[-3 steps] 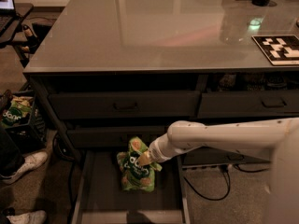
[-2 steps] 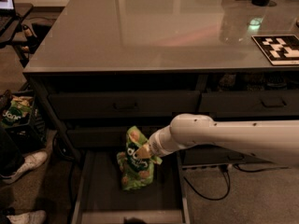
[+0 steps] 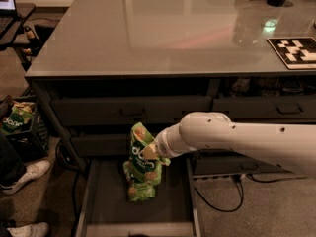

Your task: Pick green rice chip bag from bottom drawer and place on counter

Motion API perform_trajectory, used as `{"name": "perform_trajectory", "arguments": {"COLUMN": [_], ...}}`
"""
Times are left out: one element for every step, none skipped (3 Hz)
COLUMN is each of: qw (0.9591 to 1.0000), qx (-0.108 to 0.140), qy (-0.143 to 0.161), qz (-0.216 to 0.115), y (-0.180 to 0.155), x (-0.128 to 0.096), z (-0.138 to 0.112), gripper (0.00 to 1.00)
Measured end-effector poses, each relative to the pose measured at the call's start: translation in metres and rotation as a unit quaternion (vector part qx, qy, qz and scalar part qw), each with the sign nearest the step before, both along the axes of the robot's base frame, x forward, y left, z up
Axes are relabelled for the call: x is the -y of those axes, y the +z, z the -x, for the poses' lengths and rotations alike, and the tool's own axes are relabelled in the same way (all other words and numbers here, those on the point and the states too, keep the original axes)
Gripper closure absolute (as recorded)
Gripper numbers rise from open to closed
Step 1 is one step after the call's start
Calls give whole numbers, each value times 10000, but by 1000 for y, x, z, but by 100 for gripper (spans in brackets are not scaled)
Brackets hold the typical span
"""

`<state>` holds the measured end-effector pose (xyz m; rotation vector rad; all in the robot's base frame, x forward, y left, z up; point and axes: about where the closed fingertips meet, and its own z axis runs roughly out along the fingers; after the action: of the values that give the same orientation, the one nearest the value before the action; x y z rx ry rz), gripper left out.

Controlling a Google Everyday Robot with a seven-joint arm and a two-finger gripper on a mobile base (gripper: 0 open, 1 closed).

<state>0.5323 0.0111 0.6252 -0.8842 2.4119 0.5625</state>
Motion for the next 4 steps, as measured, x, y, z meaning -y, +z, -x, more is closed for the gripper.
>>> {"name": "perform_trajectory", "arguments": {"qw": [9997,9973,9918,9840], "qx": [133,522,1065,1535], "qy": [-5,14,45,73], "qz": [213,508,711,906], "y": [20,70,131,183], "x": [-2,-6,-10,-14], "z": [0,3,1,-5], "gripper": [100,100,100,100]}}
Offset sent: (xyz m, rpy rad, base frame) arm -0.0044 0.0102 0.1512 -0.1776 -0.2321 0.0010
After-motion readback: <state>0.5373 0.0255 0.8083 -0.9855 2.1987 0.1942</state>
